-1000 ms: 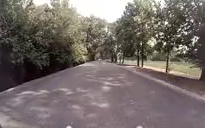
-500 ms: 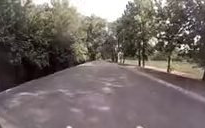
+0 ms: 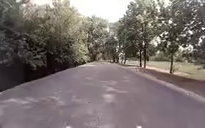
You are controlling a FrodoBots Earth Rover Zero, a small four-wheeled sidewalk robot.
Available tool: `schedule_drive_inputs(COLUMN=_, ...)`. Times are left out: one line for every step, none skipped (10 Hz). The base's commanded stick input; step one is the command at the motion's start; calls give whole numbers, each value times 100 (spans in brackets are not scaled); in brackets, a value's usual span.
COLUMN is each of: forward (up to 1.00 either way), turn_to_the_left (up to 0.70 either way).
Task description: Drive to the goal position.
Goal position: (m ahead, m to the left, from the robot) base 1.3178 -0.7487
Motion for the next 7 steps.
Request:
schedule_drive_inputs(forward=70, turn_to_the_left=0)
schedule_drive_inputs(forward=70, turn_to_the_left=0)
schedule_drive_inputs(forward=70, turn_to_the_left=0)
schedule_drive_inputs(forward=70, turn_to_the_left=0)
schedule_drive_inputs(forward=70, turn_to_the_left=0)
schedule_drive_inputs(forward=70, turn_to_the_left=0)
schedule_drive_inputs(forward=70, turn_to_the_left=0)
